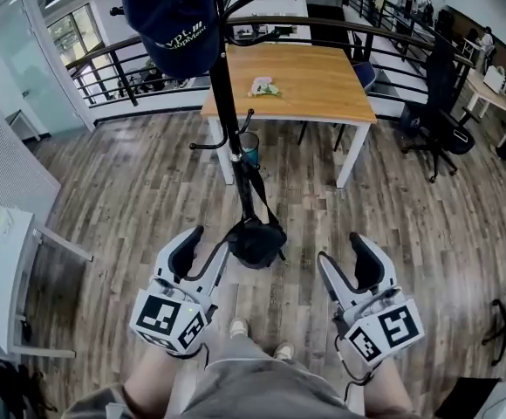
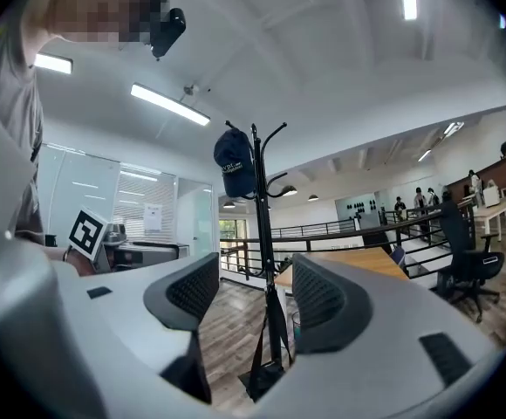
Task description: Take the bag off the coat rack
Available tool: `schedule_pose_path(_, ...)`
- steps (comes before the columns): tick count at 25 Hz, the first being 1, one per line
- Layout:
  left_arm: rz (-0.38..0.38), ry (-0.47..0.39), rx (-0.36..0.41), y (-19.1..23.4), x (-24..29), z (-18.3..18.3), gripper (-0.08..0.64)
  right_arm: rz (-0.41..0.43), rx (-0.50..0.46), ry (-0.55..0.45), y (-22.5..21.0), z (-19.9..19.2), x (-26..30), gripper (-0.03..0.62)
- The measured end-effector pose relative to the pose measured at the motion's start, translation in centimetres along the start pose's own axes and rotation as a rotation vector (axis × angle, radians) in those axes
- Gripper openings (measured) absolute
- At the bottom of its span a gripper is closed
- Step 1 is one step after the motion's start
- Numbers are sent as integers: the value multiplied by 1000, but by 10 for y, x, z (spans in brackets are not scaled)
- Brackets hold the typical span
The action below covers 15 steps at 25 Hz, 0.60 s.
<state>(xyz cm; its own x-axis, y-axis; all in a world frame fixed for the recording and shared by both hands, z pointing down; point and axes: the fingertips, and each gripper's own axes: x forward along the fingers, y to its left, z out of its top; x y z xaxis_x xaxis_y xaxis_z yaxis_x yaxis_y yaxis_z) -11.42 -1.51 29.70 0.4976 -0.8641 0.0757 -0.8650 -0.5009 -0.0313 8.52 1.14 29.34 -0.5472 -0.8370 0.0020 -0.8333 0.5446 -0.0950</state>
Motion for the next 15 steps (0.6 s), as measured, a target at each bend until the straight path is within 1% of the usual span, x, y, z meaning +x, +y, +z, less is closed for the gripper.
schedule_pose_path(6, 15, 37, -7, 15, 16, -16, 193, 8, 11, 44, -17, -20, 26, 258)
schedule_pose_path(12, -8, 64, 2, 35, 40, -31, 193, 13, 40, 71, -27, -29, 66, 258)
schedule_pose_path(15, -38, 75, 2, 44, 57, -39, 193, 16, 52, 87, -32, -35, 90, 258)
